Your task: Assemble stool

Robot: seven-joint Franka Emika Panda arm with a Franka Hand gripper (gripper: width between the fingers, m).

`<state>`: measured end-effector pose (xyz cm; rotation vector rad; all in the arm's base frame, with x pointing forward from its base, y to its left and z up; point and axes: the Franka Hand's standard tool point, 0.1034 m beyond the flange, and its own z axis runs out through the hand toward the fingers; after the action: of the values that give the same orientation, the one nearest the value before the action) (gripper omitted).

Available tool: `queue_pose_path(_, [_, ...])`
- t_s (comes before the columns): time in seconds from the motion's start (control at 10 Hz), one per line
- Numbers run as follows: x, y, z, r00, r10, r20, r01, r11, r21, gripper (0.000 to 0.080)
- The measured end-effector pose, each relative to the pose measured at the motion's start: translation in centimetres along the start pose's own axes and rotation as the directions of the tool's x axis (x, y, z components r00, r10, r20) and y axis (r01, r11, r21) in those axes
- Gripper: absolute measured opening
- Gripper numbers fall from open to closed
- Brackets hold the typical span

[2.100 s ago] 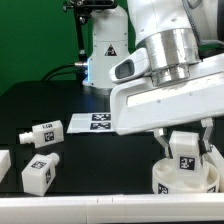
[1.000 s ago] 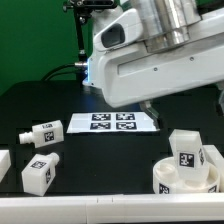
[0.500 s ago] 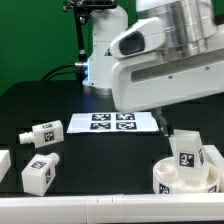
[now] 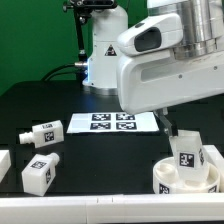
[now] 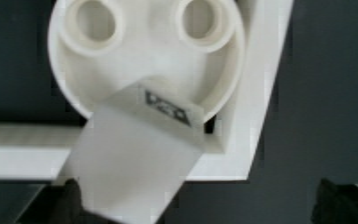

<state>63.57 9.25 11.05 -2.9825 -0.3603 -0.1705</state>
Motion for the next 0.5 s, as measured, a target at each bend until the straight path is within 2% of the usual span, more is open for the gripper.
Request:
queue_pose_path(0.1, [0.0,0.3,-0.1,0.982,-0.186,0.008,0.187,0.982,-0.031,0.0649])
queue_pose_path(0.2, [0.4,0.7,-0.2,0.939,-0.344,0.02,0.344,0.938,-0.047,0.0649])
queue_pose_path(0.4, [0.7,0.6,1.0,0.854,-0.519,0.051,0.52,0.853,-0.036,0.0649])
queue_pose_path(0.5, [0.7,0.7,1.0,0.821,-0.569,0.051,0.571,0.821,-0.034,0.0649])
